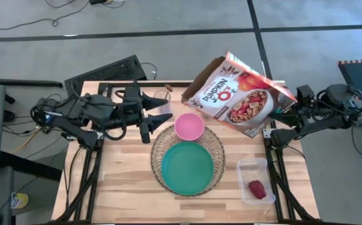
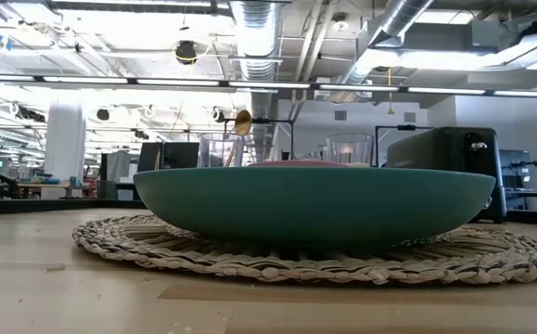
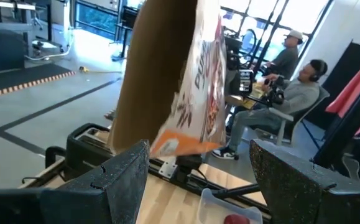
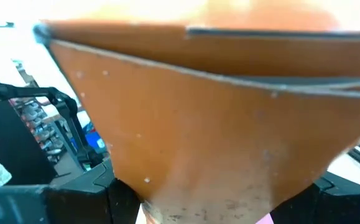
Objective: Arrange a breakfast setting
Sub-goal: Pour the cereal from the orange cereal box into the pink bowl
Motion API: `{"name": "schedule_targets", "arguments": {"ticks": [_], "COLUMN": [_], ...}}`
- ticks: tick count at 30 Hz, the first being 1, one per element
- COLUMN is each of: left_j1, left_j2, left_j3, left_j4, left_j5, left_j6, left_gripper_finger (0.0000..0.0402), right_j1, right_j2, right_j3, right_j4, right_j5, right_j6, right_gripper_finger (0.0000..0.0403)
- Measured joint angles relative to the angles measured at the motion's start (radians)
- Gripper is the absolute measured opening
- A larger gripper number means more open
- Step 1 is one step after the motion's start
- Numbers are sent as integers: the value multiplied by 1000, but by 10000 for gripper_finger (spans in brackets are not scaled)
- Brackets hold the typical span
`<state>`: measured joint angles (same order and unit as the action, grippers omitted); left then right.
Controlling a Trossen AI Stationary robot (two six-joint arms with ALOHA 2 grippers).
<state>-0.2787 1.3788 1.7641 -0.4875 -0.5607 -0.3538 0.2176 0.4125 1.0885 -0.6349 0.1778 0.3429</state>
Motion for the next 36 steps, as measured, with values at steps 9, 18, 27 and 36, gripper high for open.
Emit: {"name": "schedule_targets", "arguments": {"ticks": [9, 18, 27, 36], "left_j1": [-3, -3, -3, 4], "left_j2": [13, 32, 32, 61], "left_j3": [0, 0, 0, 0], "left_j4": [-2, -1, -1, 0], "left_j5": [-1, -2, -25, -29], "left_j6": [-38, -65, -77, -78], "left_gripper_finger": [261, 261, 261, 261], "right_j1": [-3, -11, -11, -11], "right_j2": [-37, -98, -100, -149], "right_j3": [0, -20, -20, -39], "right_j4": [-102, -221, -305, -381], "right_j5": [-19, -20, -18, 7], "right_j6": [24, 79, 87, 121], "right_gripper_finger": [290, 290, 290, 290]}}
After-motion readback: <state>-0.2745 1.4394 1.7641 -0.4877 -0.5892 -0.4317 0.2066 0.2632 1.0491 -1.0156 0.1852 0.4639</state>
